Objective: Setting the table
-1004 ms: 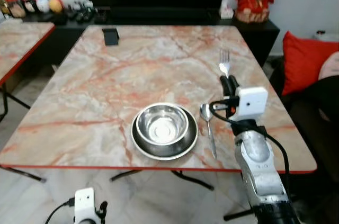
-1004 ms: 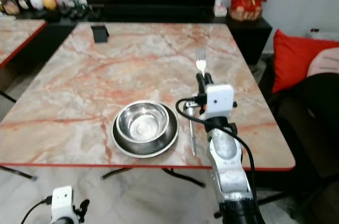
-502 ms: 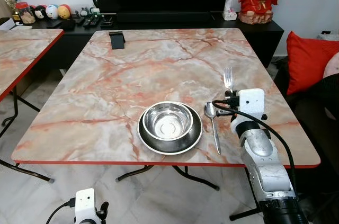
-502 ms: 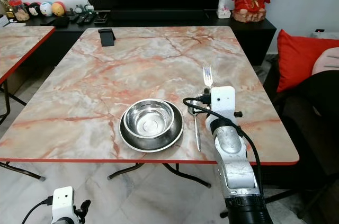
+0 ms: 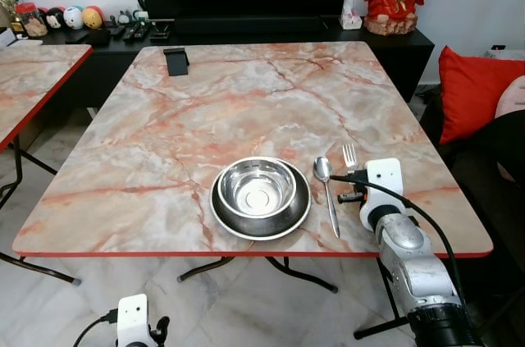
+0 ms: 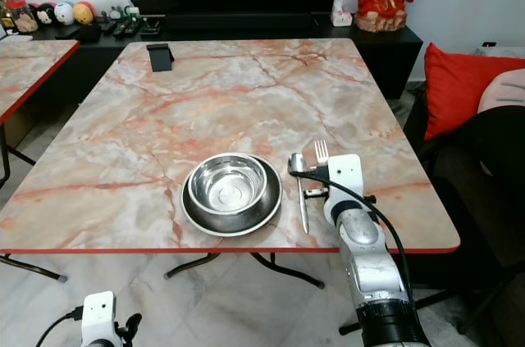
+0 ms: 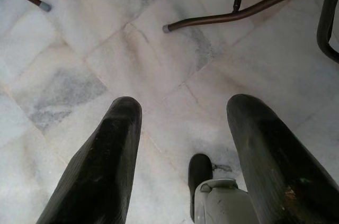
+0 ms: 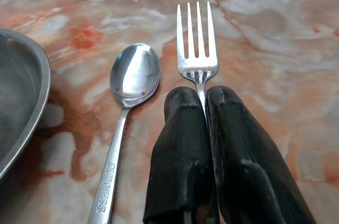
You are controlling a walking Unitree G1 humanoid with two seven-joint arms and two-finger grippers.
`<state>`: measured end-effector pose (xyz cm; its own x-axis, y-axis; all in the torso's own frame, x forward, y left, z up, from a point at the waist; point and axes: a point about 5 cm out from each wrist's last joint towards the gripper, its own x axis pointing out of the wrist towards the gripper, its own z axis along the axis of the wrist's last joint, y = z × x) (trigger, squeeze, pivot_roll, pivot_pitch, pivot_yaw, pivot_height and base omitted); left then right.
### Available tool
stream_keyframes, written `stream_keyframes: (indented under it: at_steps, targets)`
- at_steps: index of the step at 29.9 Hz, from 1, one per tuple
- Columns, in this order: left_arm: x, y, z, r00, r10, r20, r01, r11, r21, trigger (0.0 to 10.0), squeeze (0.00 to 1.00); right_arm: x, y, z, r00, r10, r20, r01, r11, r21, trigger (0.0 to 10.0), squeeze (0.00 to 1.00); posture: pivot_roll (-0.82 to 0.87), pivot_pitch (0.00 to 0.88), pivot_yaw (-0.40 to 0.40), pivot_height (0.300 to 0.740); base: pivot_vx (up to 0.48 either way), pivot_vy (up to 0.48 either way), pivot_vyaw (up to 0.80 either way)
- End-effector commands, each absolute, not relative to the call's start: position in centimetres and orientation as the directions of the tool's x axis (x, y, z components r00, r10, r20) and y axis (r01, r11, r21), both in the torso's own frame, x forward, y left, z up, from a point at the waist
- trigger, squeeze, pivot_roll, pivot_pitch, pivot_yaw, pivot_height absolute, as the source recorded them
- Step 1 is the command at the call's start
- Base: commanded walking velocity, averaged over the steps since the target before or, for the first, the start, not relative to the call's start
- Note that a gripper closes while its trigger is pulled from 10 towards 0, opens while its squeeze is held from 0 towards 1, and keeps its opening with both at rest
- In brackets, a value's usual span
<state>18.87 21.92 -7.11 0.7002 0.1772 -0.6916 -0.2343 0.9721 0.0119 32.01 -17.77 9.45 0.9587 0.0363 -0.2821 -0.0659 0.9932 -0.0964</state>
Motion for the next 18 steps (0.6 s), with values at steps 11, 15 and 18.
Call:
stream_keyframes:
  at_steps: [11,15,18]
  targets:
    - [18.2,22.4,-7.4,0.675,0.183,-0.715,-0.239,0.971,0.023,10.0,0.00,33.3,-18.4,8.4,0.943,0.024,-0.331,-0.039,0.999,-0.037,10.0,0.00,-0.16,0.000,0.037,0.719,0.000,0.000,0.00]
    - [18.2,22.7,-7.3,0.677,0.192,-0.711,-0.246,0.969,0.027,10.0,0.00,33.9,-18.5,8.4,0.943,0.017,-0.332,-0.026,0.999,-0.022,10.0,0.00,-0.15,0.000,0.037,0.719,0.000,0.000,0.00]
    - [18.1,22.8,-7.3,0.677,0.195,-0.710,-0.248,0.968,0.029,10.0,0.00,34.1,-18.4,8.3,0.943,0.023,-0.332,-0.033,0.999,-0.027,10.0,0.00,-0.15,0.000,0.036,0.719,0.000,0.000,0.00]
